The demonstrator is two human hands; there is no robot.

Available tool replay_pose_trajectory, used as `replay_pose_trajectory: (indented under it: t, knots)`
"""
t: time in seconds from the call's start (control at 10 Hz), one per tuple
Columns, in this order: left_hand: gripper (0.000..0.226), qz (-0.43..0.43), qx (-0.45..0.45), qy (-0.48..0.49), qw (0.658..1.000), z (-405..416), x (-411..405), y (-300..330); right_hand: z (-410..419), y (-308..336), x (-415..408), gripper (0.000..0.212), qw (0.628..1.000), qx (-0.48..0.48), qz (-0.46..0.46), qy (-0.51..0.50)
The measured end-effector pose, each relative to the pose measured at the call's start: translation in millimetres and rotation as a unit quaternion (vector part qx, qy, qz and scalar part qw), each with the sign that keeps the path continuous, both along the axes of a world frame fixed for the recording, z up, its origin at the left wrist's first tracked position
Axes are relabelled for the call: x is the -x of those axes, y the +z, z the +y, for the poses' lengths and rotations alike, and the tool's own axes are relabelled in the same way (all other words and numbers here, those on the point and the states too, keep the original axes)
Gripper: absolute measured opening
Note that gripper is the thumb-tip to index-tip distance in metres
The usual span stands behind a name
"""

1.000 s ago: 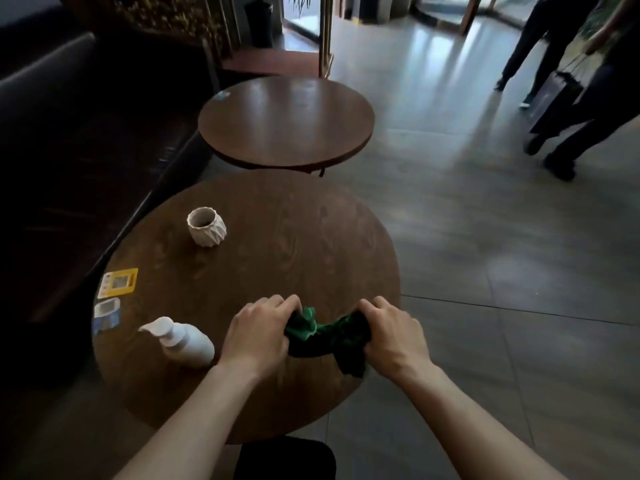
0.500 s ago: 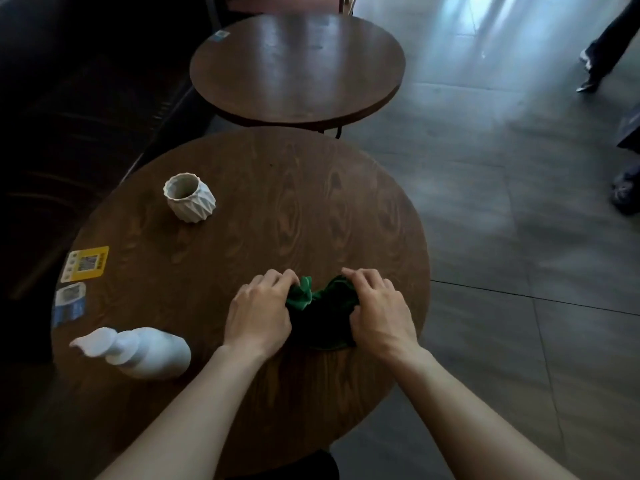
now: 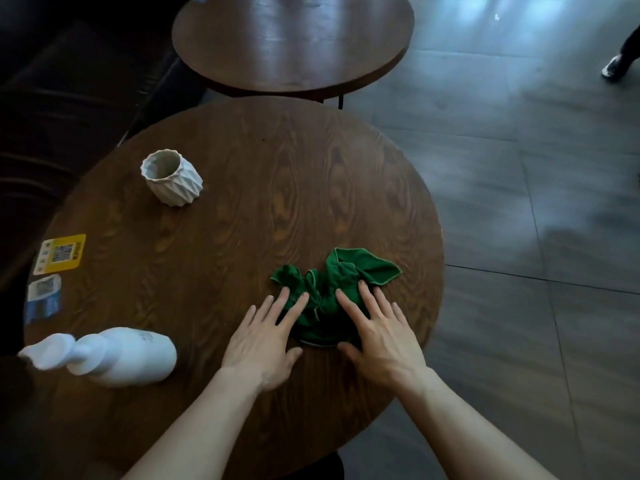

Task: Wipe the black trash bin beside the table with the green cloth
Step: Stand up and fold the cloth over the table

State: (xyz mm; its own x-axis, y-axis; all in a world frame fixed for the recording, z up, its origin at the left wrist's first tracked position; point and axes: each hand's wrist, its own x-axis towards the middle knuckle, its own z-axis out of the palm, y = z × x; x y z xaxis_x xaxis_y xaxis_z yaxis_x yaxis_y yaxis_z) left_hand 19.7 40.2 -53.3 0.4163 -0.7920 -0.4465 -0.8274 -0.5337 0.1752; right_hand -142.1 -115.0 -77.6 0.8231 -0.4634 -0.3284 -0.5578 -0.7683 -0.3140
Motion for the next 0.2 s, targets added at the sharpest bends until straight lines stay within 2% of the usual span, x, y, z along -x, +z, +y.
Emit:
replay_pose_trajectory:
  t: [0.2]
  knots:
    - [0.077,0.001,-0.008,0.001,1.0,7.8,-1.0,24.4,1.9,21.7,-3.4,0.084,0.999,-0.013,0.025,-0.019]
